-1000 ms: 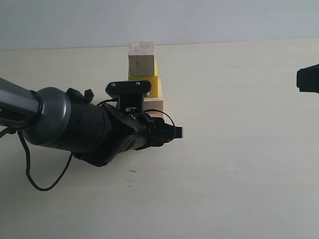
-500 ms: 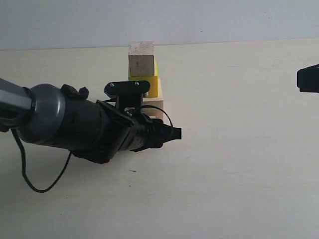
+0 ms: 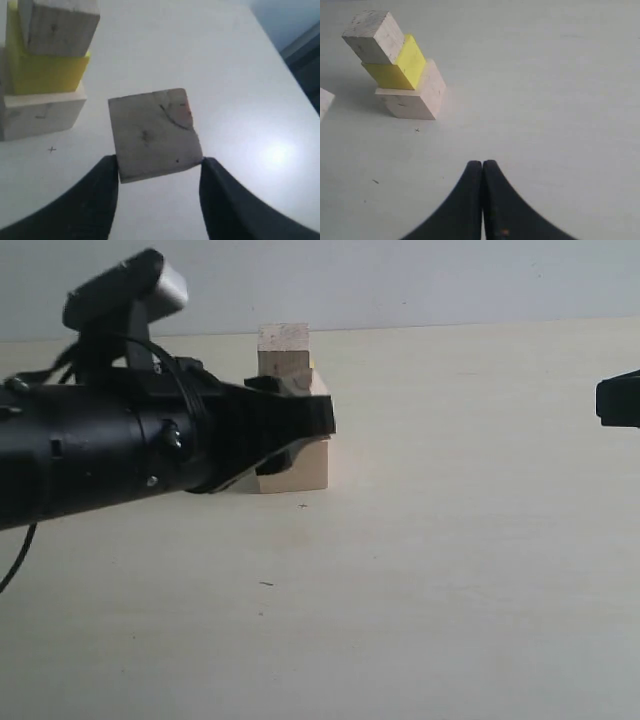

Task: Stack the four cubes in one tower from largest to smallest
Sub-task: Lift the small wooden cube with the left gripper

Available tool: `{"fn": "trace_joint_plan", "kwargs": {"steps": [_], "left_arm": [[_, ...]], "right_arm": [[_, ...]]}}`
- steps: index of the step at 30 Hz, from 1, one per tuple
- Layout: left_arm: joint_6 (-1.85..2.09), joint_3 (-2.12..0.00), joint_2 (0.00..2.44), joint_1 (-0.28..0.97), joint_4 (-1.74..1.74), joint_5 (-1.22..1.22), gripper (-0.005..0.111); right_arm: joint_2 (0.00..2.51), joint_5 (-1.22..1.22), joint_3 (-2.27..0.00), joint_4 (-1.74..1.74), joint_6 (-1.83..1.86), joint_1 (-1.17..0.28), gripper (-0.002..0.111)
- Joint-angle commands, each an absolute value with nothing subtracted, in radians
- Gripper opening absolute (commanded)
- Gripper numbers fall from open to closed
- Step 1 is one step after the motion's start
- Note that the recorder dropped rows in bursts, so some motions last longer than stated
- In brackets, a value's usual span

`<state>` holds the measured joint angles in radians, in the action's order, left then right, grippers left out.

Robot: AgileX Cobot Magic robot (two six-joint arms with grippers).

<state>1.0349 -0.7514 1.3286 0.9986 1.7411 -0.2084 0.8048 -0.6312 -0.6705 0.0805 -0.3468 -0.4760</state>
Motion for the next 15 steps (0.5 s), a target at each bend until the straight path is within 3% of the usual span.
{"fn": "trace_joint_plan", "kwargs": {"steps": [1,15], "left_arm": [[1.035,-0.746,1.26,0.966,1.744,-0.207,0.0],[1.243,-0.857,1.253,0.88,1.744,-0.215,0.0]], "right_arm": [[0.8,-0.631,-0.666,0.084,-0.339,-0.477,0.0],[0.8,-0.631,-0.666,0.082,-0.341,-0.477,0.0]]}}
